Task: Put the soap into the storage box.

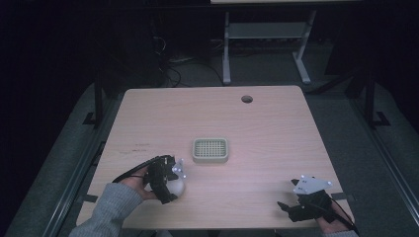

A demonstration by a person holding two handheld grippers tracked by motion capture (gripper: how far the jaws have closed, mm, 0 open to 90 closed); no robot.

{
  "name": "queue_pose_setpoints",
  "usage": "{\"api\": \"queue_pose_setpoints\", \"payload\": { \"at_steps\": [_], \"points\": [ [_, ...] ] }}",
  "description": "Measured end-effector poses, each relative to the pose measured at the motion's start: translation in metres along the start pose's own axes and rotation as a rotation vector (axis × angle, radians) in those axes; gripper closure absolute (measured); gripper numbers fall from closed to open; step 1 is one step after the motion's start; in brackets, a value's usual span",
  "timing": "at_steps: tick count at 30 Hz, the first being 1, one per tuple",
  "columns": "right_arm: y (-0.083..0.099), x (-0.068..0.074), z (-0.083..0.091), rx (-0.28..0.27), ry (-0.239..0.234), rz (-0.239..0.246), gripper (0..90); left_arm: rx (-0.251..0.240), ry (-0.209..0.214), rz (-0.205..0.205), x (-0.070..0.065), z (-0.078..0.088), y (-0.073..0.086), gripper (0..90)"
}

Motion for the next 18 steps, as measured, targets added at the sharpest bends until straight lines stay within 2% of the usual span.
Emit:
{"api": "queue_pose_setpoints", "payload": {
  "at_steps": [18],
  "points": [
    [0.000,0.000,0.000,0.000,-0.003,0.004,13.9,0.039,0.041,0.005,0.001,-0.012,0.000,17.3]
  ]
}}
Point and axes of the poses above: each handheld gripper's, and its own axes: z roughly backward along the jaws, y roughly out of its underside, x roughly to its left, the point moved 9 cm from there along -z, roughly forward along the jaws, and after that the axes turned 8 degrees about -z, right-handed, at the moved point
